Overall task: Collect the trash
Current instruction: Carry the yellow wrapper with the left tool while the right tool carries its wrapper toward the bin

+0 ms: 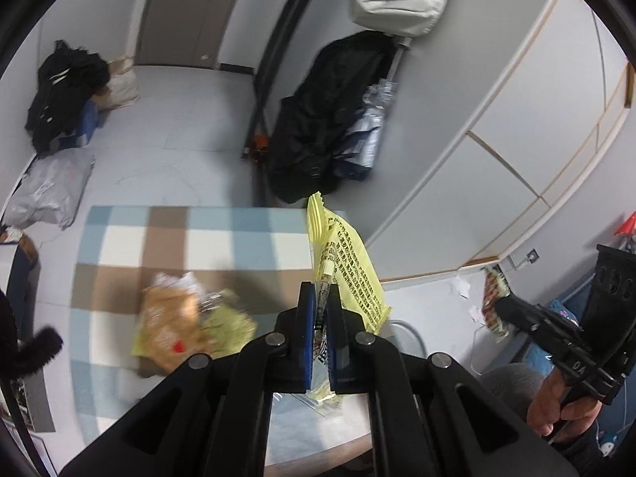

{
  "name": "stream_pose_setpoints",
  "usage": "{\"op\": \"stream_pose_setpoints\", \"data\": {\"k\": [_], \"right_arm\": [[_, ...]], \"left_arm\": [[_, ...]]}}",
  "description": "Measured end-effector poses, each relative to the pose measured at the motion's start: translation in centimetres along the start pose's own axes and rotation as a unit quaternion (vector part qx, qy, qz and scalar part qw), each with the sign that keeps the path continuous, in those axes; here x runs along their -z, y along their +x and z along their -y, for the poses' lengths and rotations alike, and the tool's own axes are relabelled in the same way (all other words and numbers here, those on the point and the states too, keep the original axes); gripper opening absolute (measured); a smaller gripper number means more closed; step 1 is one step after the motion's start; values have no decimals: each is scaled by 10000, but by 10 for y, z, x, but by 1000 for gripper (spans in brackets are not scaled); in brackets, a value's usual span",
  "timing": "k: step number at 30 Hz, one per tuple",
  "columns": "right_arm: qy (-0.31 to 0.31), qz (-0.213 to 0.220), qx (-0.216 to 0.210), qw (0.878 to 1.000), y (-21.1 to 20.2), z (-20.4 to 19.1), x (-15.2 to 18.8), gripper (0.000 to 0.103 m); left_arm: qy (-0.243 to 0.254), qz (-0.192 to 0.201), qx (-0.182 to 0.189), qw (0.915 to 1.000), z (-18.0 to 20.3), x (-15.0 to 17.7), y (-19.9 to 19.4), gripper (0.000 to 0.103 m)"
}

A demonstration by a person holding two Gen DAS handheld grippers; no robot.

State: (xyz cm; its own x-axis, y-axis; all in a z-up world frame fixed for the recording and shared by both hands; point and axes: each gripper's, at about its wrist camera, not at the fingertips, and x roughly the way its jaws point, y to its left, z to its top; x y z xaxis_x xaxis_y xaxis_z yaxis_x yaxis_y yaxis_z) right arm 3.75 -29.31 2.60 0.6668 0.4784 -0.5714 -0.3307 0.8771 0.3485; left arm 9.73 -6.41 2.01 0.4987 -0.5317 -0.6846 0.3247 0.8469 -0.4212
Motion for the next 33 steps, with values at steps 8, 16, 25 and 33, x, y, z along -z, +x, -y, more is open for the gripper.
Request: {"op": "stream_pose_setpoints", "data": {"k": [8,16,25,33], "right_arm": [[223,449,397,9980,-57,43,-15,6],[764,615,969,9905,-101,112,1,6],[1772,431,1513,9715,-119,204,51,6],[2595,158,1706,9504,-111,269,105,6]], "left_arm": [[259,-51,390,9989,55,-18,22,2],[722,-273,767,9941,120,-24,61,2],[1363,-1007,1033,9801,193,0,137,2],[1832,-1609,925,9654,225,31,198,2]]}}
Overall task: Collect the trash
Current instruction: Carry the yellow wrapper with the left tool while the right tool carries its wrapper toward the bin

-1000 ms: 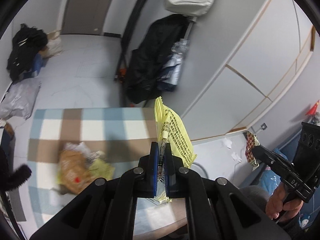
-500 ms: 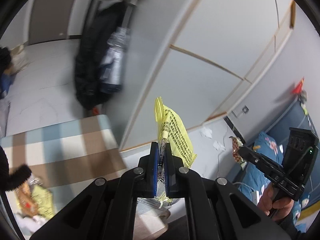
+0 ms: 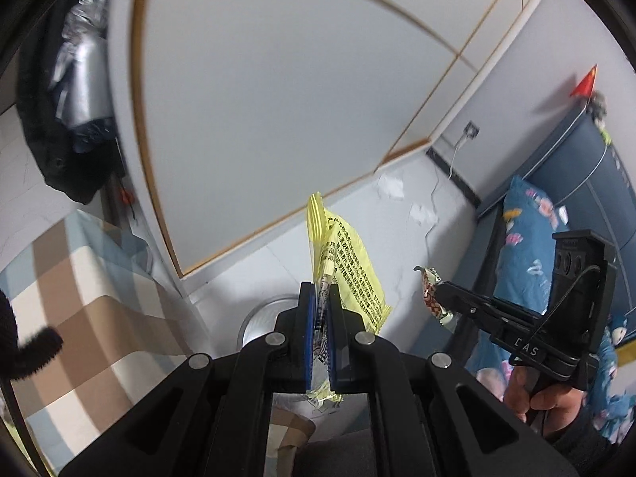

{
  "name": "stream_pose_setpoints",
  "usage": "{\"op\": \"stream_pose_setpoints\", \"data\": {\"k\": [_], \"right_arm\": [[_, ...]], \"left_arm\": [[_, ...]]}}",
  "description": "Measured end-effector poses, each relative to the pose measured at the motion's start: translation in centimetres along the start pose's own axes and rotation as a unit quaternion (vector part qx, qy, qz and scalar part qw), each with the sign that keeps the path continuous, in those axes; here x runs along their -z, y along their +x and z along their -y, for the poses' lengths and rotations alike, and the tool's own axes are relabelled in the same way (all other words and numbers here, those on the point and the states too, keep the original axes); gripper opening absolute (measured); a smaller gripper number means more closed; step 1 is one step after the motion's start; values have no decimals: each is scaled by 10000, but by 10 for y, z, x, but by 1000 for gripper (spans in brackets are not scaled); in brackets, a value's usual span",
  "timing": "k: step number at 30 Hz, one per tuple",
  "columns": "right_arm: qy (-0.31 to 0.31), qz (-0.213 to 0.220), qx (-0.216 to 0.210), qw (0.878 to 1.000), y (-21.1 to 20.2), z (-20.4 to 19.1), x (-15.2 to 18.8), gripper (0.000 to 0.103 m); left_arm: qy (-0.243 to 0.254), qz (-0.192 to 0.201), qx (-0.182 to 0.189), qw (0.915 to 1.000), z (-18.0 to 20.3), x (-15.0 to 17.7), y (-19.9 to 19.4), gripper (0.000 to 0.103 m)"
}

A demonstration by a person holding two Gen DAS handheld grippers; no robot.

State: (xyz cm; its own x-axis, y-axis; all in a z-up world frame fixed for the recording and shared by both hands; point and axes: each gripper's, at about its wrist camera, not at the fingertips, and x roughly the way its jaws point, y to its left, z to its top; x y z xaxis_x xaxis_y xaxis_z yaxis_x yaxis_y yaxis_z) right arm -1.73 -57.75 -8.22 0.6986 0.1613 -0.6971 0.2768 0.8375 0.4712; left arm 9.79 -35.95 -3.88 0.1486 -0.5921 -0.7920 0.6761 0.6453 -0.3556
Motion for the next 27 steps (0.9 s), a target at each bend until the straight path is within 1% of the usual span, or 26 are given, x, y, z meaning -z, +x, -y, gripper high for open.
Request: {"op": "stream_pose_setpoints", "data": {"k": [3,6,14,21,24,27], "right_arm": [[217,-172,52,9996,17,21,6,6],[365,-363,85,9986,35,34,13,6],[709,-851,48,9938,87,54,30,6],[967,-1229,21,9877,118,80,58,6],[1015,-1375,23,9853,132,76,67,6],[1068,-1434,41,9839,142,77,72,6]], "left_arm": [[33,-246,-58,9997,-2,3,21,2],[88,-454,-162,9988,1,5,40,2],[133,-1023,-267,9943,3,11,80,2],[70,-1547,-335,9874,4,16,114,2],[68,-1725,-369,9843,5,18,126,2],[71,-1984,-510,9788,7,23,141,2]]}}
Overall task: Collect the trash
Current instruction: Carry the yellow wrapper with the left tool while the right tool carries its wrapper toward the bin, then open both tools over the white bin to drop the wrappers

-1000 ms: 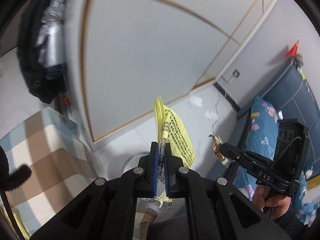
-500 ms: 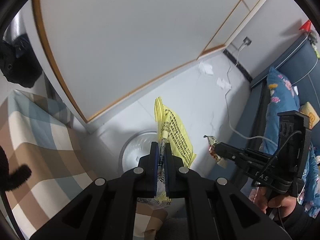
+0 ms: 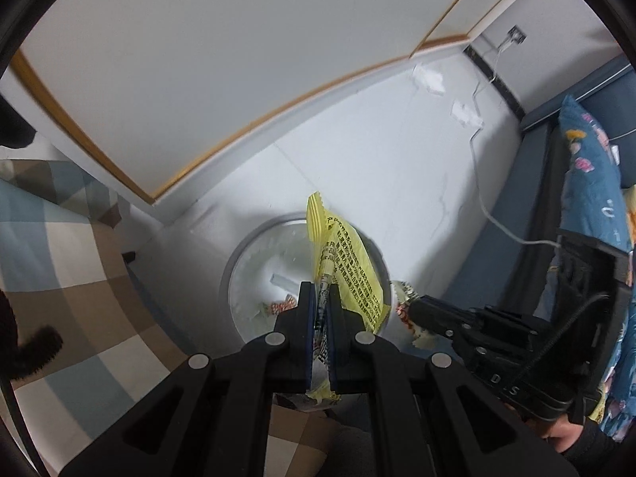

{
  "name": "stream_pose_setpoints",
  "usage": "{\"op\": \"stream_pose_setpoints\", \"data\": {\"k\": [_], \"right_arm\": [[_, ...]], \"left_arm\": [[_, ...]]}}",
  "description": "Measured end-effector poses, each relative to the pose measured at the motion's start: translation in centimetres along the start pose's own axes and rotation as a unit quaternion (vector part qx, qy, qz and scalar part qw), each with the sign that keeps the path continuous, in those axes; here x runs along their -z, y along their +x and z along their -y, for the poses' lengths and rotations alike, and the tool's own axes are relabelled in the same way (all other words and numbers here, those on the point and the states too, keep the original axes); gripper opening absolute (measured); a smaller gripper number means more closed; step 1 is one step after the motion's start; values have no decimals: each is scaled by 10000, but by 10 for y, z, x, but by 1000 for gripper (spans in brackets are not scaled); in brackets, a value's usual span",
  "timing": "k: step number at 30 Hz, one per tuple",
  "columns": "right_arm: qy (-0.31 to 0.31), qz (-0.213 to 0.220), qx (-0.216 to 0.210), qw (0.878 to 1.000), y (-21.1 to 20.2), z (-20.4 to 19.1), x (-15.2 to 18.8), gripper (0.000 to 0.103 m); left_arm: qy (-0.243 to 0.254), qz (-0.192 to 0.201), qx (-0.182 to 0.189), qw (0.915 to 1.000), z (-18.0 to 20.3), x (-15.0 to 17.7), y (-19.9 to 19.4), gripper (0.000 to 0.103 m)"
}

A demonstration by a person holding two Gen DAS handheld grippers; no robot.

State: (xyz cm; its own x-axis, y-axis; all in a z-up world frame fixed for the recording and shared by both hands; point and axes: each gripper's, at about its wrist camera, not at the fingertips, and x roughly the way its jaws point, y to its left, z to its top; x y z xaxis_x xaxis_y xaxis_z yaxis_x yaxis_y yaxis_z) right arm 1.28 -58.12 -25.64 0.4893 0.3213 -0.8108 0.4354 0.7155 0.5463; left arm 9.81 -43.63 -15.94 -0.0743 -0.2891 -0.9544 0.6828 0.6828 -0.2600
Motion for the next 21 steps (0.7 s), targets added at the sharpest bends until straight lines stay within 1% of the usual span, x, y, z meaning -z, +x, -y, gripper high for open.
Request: {"op": "stream_pose_setpoints", "data": {"k": [3,4,6,8,9,11,12,15,17,18,20,21], "right_arm": [[100,-28,5,9999,7,5,3,6],[122,-40,2,9999,3,12,2,6],[148,-71,8,9999,4,16,2,6],[167,-91,-1,9998,7,17,2,6],[177,-97,0,9998,9,18,2,6],[214,-111,-4,9997,11,19,2,6],[230,-118,-5,9997,12,19,2,6],[246,-138,-18,9996,14,20,1,6],[245,-149,-11,9996,15,21,1,6],[256,-156,-4,9996,16,21,0,7],[278,-176,-8,9995,19,22,0,8],[273,-194,-21,9994,20,21,0,9]], "left_arm": [[-99,-192,-105,9997,-2,0,10,2],[-144,-245,-149,9995,-3,0,13,3],[-212,-313,-149,9992,-4,0,18,6],[-265,-402,-205,9986,-6,-1,22,18],[-278,-386,-216,9986,-6,-1,23,20],[-159,-328,-401,9985,-5,0,22,29],[-125,-318,-463,9983,-5,1,22,32],[-143,-273,-377,9988,-7,4,19,34],[-137,-213,-494,9985,-8,6,16,45],[-155,-136,-497,9986,-9,7,13,48],[-193,-43,-500,9986,-12,8,10,61],[-224,8,-511,9984,-14,8,8,63]]}}
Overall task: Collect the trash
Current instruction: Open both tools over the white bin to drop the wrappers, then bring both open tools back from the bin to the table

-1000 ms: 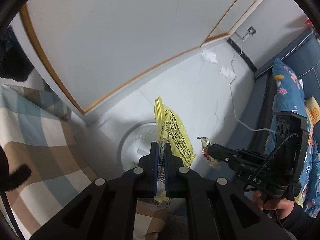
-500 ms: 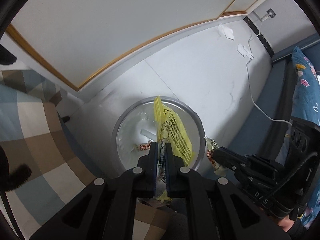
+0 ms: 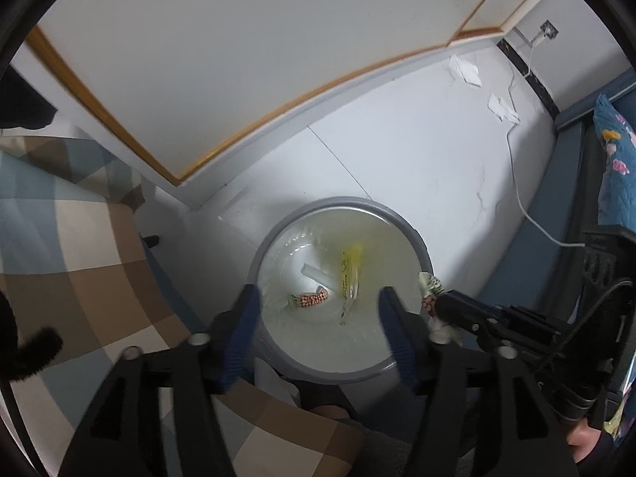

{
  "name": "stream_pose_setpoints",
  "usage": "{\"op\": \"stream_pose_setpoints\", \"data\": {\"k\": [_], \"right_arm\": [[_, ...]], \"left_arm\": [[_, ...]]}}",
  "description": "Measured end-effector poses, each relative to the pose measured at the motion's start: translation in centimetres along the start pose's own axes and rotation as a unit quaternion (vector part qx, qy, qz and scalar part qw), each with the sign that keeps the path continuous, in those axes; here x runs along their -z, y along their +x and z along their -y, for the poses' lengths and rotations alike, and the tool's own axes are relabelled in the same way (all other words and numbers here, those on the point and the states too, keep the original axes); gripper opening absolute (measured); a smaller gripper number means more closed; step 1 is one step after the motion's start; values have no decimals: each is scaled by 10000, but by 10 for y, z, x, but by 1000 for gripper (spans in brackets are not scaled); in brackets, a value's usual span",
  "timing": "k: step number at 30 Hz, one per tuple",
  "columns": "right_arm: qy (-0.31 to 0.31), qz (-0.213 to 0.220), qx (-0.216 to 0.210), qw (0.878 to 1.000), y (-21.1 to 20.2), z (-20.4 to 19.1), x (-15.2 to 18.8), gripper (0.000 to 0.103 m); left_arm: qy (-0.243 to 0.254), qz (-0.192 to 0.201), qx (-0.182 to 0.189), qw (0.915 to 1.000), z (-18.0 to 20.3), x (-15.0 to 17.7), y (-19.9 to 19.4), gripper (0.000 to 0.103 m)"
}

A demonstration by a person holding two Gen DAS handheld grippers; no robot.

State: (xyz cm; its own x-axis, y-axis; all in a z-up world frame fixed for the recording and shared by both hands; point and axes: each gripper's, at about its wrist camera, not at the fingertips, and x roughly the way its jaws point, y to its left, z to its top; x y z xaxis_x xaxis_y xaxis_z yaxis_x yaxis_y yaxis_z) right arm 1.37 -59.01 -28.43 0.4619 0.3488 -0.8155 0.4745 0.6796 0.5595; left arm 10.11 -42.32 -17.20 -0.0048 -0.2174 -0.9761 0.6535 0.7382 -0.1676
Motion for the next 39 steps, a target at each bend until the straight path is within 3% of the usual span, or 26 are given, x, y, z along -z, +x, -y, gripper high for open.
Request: {"op": "stream_pose_setpoints", "data": {"k": [10,18,20,24,29,34,39], "right_arm": [[-297,-207,-58,9993,15,-18,3,9],[-259,-114,28,9996,6,-18,3,10],[-219,-87,90,9997,1,-18,3,16],[-261,125,183,9994,-14,-24,3,29],[-467,494,264,9973,-44,-45,0,31],[-851,961,283,9913,-83,-80,-1,39],[-1313,1412,214,9810,-122,-125,2,44]], "left_arm": [[-300,406,16,9987,-16,1,-23,66],[-507,686,-19,9964,-28,8,-41,67],[-567,789,-32,9953,-30,9,-47,67],[-666,1053,-104,9921,-35,18,-65,67],[-942,1439,-137,9850,-51,30,-95,67],[-1111,1889,-285,9753,-66,48,-129,67],[-1331,2362,-450,9615,-86,73,-161,78]]}}
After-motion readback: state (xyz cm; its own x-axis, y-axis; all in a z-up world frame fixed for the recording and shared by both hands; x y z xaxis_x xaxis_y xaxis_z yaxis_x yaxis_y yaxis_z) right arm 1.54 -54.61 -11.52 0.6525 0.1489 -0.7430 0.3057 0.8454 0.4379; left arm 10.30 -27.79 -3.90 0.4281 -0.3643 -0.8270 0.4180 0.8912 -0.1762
